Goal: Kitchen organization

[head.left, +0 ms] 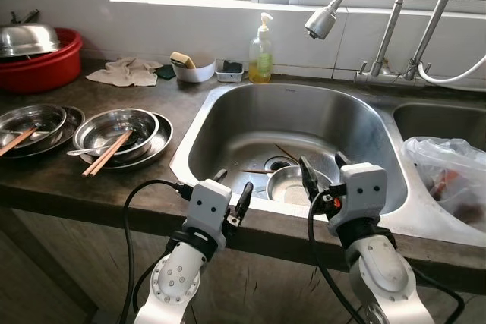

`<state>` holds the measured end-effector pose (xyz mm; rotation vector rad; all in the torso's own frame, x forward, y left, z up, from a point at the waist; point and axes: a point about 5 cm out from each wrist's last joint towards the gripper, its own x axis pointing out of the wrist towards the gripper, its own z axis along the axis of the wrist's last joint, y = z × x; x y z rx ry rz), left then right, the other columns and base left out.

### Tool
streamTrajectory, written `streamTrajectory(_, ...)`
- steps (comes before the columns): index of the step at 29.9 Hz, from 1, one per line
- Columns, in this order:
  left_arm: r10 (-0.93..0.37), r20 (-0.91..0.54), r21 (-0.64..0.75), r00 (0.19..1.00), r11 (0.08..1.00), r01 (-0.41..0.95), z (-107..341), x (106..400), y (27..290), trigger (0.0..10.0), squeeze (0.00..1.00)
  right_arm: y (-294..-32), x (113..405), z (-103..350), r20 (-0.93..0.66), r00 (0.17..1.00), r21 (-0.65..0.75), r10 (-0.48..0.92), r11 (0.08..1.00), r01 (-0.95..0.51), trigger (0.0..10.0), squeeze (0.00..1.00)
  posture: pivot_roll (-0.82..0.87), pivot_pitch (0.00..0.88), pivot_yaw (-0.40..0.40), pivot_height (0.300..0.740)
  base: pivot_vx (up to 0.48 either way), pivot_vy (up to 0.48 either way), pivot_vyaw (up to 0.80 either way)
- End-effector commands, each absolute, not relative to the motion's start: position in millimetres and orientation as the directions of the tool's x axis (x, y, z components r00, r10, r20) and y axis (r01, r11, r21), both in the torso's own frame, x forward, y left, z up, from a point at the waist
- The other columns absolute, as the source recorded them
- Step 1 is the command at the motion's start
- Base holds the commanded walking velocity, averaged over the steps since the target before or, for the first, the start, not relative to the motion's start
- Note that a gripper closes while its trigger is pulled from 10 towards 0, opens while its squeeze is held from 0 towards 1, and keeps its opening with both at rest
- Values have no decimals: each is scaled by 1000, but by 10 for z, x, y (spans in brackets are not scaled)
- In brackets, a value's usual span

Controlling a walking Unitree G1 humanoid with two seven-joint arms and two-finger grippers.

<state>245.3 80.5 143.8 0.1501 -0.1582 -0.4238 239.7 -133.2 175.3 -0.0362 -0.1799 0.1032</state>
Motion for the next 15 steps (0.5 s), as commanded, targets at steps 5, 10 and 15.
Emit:
streamTrajectory(5, -436, 116, 171, 893, 894, 414, 1439, 2414, 782, 10000, 0, -1348, 2351, 1776, 188, 980, -42, 71, 997, -64, 10000, 0, -8, 0, -8, 740, 0, 0, 0)
streamTrajectory(10, -443, 115, 165, 889, 891, 422, 1437, 2402, 763, 10000, 0, -1342, 2356, 1775, 186, 979, -44, 78, 996, -71, 10000, 0, -10, 0, -8, 740, 0, 0, 0)
streamTrajectory(15, -434, 118, 164, 893, 896, 413, 1442, 2401, 770, 10000, 0, -1334, 2372, 1781, 186, 978, -46, 90, 995, -83, 10000, 0, -4, 0, -15, 740, 0, 0, 0)
